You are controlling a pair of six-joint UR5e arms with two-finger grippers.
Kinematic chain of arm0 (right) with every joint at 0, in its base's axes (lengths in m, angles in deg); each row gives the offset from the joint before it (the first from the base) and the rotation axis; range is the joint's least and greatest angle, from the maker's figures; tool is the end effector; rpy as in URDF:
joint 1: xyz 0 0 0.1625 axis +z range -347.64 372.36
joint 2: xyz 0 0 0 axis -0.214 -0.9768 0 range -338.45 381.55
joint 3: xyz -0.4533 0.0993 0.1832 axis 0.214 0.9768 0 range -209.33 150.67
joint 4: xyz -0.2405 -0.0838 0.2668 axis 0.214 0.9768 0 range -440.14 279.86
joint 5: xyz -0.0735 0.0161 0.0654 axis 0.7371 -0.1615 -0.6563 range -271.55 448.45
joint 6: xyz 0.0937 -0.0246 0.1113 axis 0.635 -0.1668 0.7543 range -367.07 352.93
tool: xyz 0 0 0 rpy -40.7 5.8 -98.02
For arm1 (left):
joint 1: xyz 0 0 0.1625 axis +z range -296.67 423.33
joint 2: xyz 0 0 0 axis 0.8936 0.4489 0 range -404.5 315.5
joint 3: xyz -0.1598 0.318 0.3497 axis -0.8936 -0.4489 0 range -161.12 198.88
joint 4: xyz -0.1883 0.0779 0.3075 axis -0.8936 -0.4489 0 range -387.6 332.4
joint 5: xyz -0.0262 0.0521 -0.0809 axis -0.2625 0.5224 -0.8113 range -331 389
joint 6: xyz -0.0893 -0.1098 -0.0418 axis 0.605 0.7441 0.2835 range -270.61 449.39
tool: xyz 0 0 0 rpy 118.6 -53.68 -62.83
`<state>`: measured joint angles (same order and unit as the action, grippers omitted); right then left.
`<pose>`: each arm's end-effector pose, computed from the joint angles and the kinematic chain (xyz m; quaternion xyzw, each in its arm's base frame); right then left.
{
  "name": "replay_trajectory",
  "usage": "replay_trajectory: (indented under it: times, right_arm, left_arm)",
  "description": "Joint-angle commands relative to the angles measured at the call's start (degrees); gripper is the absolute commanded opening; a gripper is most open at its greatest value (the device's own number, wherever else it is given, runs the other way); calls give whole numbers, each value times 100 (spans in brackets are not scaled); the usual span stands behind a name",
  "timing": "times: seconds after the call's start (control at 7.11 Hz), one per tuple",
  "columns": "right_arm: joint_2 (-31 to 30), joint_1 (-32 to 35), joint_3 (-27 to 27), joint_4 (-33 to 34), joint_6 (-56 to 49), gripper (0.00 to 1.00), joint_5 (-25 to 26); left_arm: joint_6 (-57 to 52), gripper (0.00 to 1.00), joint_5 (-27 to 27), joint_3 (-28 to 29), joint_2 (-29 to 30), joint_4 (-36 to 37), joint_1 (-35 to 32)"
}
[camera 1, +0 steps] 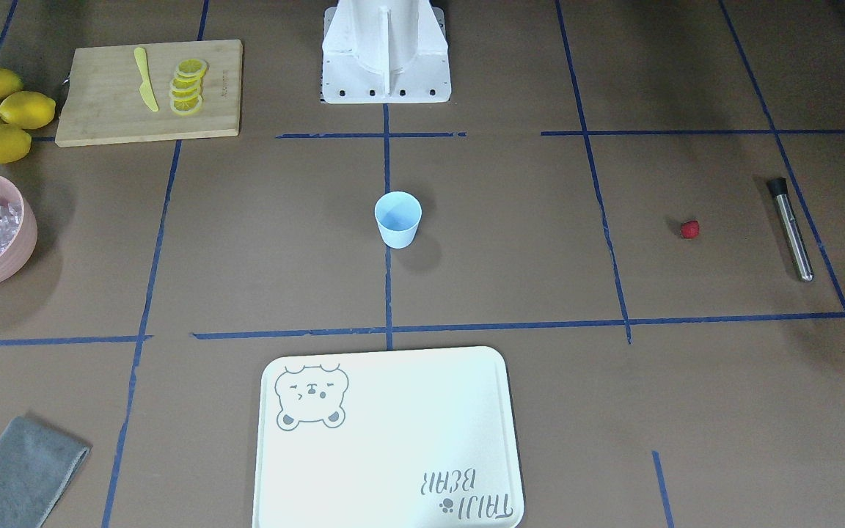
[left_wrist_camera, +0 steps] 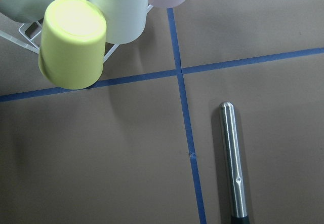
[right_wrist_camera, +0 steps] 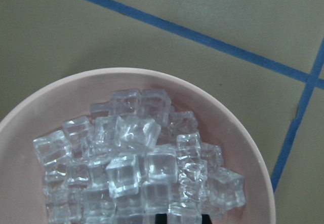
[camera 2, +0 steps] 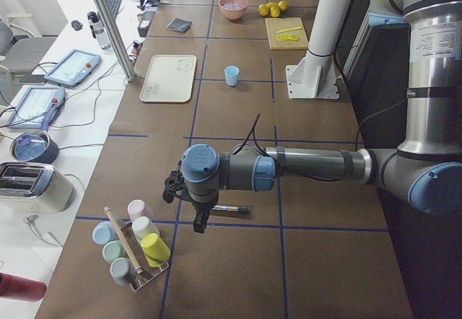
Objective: Mash ice and strawberries in cup
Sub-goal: 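Close the right gripper on an ice cube in the bowl, then lift the ice cube and carry it over the blue paper cup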
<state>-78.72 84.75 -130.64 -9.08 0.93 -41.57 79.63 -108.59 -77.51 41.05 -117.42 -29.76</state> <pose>-0.0805 -0.3807 0.7192 0.0843 -0.3647 -0.1367 0.9172 -0.0464 -0.4059 0.7447 0.0591 0.3993 0.0593 0.9130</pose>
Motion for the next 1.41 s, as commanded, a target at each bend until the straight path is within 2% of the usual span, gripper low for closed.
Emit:
replay_trajectory:
  times: [0.0,0.14,0.28,0.42,0.84,0.98,1.13,1.27]
  right_arm:
    - [-90,232,-911,877,-9,0,-41]
    - [128,223,-1473,1640,52,0,-102]
    - [591,232,-1810,2379,114,0,-372]
    - [1118,180,-1909,2813,349,0,-497]
    - [2604,-1221,-2041,3081,2724,0,-402]
    - [3165,-2010,-2007,3081,3769,0,-36]
    - [3702,-2949,-1893,3107,4736,0,699]
    - [4438,-3724,-1544,3455,5390,0,1576]
  left_arm:
    - [9,100,-39,-64,-64,0,1]
    - [9,100,-39,-56,-64,0,1]
    - [-17,100,-31,-55,-64,0,-8]
    - [-9,100,-31,-55,-64,0,1]
    - [18,100,-31,-56,-55,18,1]
    - [26,100,-22,-64,-55,18,1]
    - [18,100,-22,-64,-64,18,-8]
    - [18,100,-22,-64,-55,9,1]
